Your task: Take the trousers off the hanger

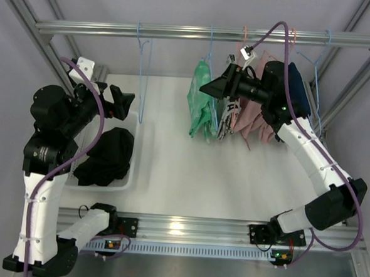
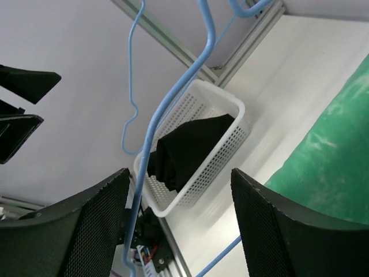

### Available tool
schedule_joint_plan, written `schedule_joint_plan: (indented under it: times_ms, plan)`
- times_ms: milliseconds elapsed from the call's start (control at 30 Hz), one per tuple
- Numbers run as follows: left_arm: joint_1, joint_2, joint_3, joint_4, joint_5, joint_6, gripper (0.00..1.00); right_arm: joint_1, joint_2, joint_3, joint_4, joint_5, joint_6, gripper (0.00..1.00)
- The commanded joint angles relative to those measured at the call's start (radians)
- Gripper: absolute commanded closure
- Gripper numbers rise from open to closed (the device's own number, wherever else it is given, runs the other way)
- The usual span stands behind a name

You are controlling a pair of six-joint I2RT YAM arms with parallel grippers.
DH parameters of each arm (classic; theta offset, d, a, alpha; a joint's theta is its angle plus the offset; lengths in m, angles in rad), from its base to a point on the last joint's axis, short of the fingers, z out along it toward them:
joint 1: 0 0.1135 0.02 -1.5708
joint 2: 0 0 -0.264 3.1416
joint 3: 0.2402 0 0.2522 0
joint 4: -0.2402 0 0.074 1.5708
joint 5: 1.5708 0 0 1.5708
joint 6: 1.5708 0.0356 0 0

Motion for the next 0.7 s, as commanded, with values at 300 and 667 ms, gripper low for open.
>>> schedule_joint_plan:
  times_ms: [300, 667]
  plan:
    - [0.004, -0.033, -0.045, 0.054, -0.008, 0.009, 0.01, 0.003, 0.130, 0.083, 0.501, -0.168, 0.411, 0.47]
    - [0.004, -0.051, -0.086, 0.111, -0.011, -0.023, 0.01, 0.026, 0.085, 0.097, 0.555, -0.161, 0.471, 1.00]
